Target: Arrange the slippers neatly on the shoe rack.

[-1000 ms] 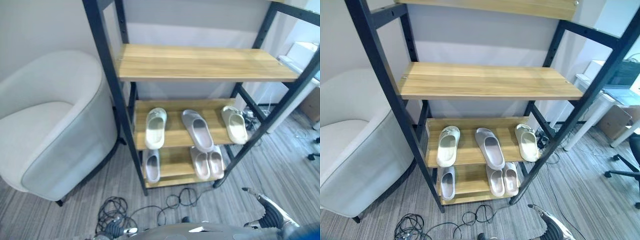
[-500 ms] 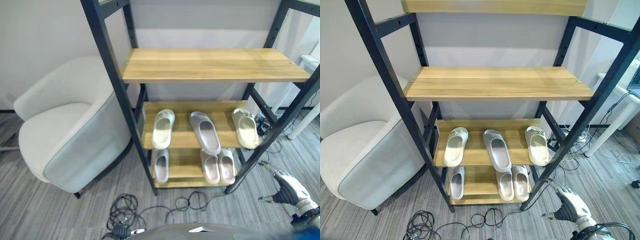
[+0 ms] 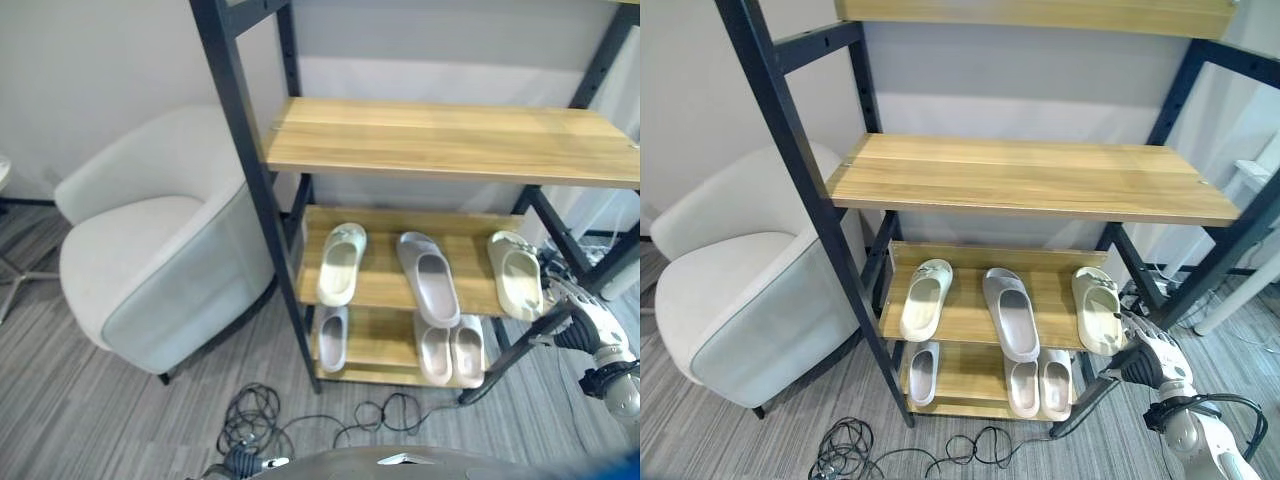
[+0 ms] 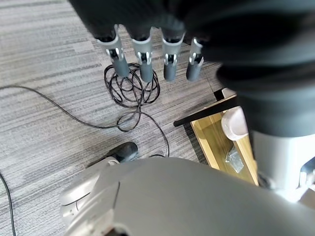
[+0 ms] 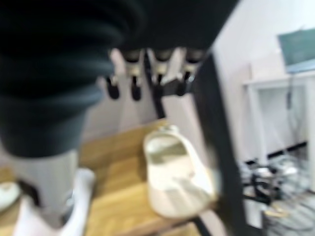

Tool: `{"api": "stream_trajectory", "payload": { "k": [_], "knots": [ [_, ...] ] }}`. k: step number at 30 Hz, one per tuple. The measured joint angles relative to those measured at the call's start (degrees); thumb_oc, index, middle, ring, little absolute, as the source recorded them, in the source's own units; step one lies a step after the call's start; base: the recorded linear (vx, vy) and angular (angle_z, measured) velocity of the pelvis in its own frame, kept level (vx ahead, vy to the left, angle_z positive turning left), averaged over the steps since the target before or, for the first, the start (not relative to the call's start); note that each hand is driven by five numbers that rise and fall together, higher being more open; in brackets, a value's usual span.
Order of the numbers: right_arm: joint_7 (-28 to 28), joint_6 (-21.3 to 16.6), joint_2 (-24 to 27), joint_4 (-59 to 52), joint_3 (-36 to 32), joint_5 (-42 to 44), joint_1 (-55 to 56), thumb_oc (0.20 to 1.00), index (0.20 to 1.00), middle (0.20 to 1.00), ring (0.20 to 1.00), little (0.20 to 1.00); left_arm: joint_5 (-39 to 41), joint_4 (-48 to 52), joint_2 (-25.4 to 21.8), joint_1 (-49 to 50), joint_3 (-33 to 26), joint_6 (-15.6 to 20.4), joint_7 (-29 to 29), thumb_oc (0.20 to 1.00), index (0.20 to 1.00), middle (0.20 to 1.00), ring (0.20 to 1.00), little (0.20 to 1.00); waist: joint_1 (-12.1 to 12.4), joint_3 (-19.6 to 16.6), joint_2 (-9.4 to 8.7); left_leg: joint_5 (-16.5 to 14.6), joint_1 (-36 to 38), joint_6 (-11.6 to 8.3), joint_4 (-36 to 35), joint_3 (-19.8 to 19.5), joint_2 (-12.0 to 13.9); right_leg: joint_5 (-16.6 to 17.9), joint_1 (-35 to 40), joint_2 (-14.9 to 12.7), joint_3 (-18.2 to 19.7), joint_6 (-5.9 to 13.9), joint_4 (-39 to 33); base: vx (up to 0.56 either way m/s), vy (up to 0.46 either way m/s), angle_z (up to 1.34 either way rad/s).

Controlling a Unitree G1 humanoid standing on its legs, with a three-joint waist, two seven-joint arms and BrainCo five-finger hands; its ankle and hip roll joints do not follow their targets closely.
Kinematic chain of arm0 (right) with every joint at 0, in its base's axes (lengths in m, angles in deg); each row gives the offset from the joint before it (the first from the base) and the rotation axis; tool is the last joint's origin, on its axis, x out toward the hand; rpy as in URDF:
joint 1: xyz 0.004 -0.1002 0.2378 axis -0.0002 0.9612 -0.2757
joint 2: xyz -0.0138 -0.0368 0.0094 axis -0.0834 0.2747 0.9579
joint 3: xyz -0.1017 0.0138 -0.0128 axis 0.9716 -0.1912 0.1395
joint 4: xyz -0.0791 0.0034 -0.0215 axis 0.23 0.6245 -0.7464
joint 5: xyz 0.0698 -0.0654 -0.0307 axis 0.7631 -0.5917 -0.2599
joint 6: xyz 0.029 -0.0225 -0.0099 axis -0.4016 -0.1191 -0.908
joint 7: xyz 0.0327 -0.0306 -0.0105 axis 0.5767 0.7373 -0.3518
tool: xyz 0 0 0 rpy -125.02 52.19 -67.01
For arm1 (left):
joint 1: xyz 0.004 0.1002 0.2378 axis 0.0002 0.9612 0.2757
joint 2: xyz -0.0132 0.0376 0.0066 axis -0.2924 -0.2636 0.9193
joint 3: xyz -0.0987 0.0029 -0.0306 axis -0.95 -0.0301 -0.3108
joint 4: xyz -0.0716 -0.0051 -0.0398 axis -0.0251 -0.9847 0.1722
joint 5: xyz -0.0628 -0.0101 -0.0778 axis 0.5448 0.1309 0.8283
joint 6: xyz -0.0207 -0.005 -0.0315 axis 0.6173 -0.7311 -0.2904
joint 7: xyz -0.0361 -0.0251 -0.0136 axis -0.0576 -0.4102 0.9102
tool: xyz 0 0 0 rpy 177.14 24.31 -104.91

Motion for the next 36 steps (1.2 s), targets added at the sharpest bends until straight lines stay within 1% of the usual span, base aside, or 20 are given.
{"api": "stream_trajectory", "payload": {
  "k": [1,3,6,9,10,12,14,20,23,27,30,33,36],
  "knots": [
    [0.0,-0.1,0.7,-0.1,0.8,0.0,-0.9,1.000,1.000,1.000,1.000,1.000,-0.1,0.0,0.0,-0.2,0.0,0.0,0.0,1.000,1.000,1.000,1.000,1.000,0.0,0.5,0.13,0.0,-0.2,-0.10,0.0,-0.3,-0.1,0.0,-0.1,0.0,-0.1,-0.02,0.0,0.01,0.001,0.09],
    [0.1,0.0,2.1,-0.1,2.0,0.1,-1.9,1.000,1.000,1.000,1.000,1.000,-0.5,0.1,0.0,-0.4,0.0,0.0,0.0,1.000,1.000,1.000,1.000,1.000,0.7,1.2,0.30,0.1,-0.5,-0.19,-0.1,-0.7,-0.1,0.0,-0.3,-0.1,-0.6,-0.02,0.0,0.01,0.000,0.10],
    [0.2,0.1,2.1,0.0,2.7,0.4,-3.8,1.000,1.000,1.000,1.000,1.000,-0.6,0.0,0.0,-0.2,0.0,0.0,0.0,1.000,1.000,1.000,1.000,1.000,1.1,2.5,0.28,0.2,-0.8,-0.27,-0.3,-1.0,-0.1,-0.3,-0.4,-0.1,-1.2,-0.16,0.0,0.01,-0.002,0.08],
    [0.2,0.1,2.1,-0.1,4.1,0.5,-5.3,1.000,1.000,1.000,1.000,1.000,-0.8,0.0,-0.1,-0.3,0.0,0.0,0.0,1.000,1.000,1.000,1.000,1.000,1.2,2.8,0.34,0.7,-2.4,-0.03,0.0,-1.7,-0.2,-0.2,-1.7,-0.2,-1.7,-0.21,0.0,-0.02,0.000,0.13],
    [0.2,0.1,2.1,-0.1,4.6,0.5,-5.7,1.000,1.000,1.000,1.000,1.000,-0.8,0.1,-0.1,-0.4,0.0,0.0,0.0,1.000,1.000,1.000,1.000,1.000,1.4,3.3,0.08,0.8,-2.7,-0.03,0.1,-2.2,-0.3,-0.2,-2.0,-0.2,-2.1,-0.23,0.0,-0.01,0.002,0.19],
    [0.1,0.1,2.2,0.0,4.6,0.5,-6.8,1.000,1.000,1.000,1.000,1.000,-0.9,0.5,-0.1,-0.7,0.0,0.0,0.0,1.000,1.000,1.000,1.000,1.000,1.6,3.5,0.27,0.8,-3.8,0.02,0.6,-2.5,-0.4,-0.2,-2.6,-0.4,-2.5,-0.21,0.0,-0.01,0.003,0.14],
    [0.1,0.5,2.1,0.5,4.7,0.5,-8.1,1.000,1.000,1.000,1.000,1.000,-0.8,0.7,-0.1,-1.4,0.0,0.0,0.0,1.000,1.000,1.000,1.000,1.000,2.7,4.2,0.18,0.9,-4.4,0.15,0.7,-2.7,-0.6,-0.1,-3.2,-0.5,-2.8,-0.17,0.0,-0.02,0.003,0.06],
    [-0.2,0.7,2.2,3.4,6.5,1.2,-12.9,1.000,1.000,1.000,1.000,1.000,-0.8,1.2,-0.8,-2.1,0.1,0.3,0.0,1.000,1.000,1.000,1.000,1.000,3.5,4.9,-0.47,1.0,-7.4,0.29,1.7,-3.5,-1.3,0.1,-5.4,-0.9,-3.2,0.11,0.0,-0.03,-0.005,0.06],
    [-0.6,0.9,2.1,5.2,6.9,1.9,-15.9,1.000,1.000,1.000,1.000,1.000,-0.8,1.1,-1.4,-3.5,0.2,0.3,-0.1,1.000,1.000,1.000,1.000,1.000,4.0,6.2,-0.88,1.0,-9.5,0.36,2.9,-3.6,-1.6,0.5,-6.9,-1.1,-3.3,0.22,0.0,-0.02,-0.008,0.02],
    [-2.0,1.8,2.1,8.3,8.7,3.0,-20.4,1.000,1.000,1.000,1.000,1.000,-0.4,1.2,-1.8,-4.6,0.6,0.4,-0.4,1.000,1.000,1.000,1.000,1.000,4.3,7.7,-0.97,0.9,-12.1,0.51,4.1,-3.8,-2.0,0.7,-8.8,-1.4,-3.5,0.43,0.0,-0.03,-0.012,0.03],
    [-2.3,1.9,2.1,9.5,9.0,4.0,-21.9,1.000,1.000,1.000,1.000,1.000,-0.2,1.4,-2.2,-5.6,1.1,0.4,-0.4,1.000,1.000,1.000,1.000,1.000,5.5,8.9,-0.95,0.9,-13.9,0.56,5.1,-3.8,-2.2,1.3,-10.1,-1.6,-3.5,0.56,0.0,-0.01,-0.005,0.01],
    [-2.9,2.5,1.8,12.1,10.0,4.7,-24.4,1.000,1.000,1.000,1.000,1.000,0.3,2.3,-2.3,-5.8,1.2,0.5,-0.4,1.000,1.000,1.000,1.000,1.000,6.0,10.2,-1.06,0.8,-14.6,0.71,5.6,-3.8,-2.4,1.4,-10.6,-1.7,-3.5,0.59,0.0,0.00,0.000,0.00],
    [-3.4,3.0,1.8,13.6,11.0,5.1,-26.1,1.000,1.000,1.000,1.000,1.000,0.4,2.3,-2.4,-6.1,1.2,0.5,-0.5,1.000,1.000,1.000,1.000,1.000,6.2,10.4,-1.08,0.8,-16.3,0.71,6.2,-3.9,-2.6,1.6,-12.0,-1.8,-3.5,0.62,0.0,0.00,0.000,0.00]
  ]
}}
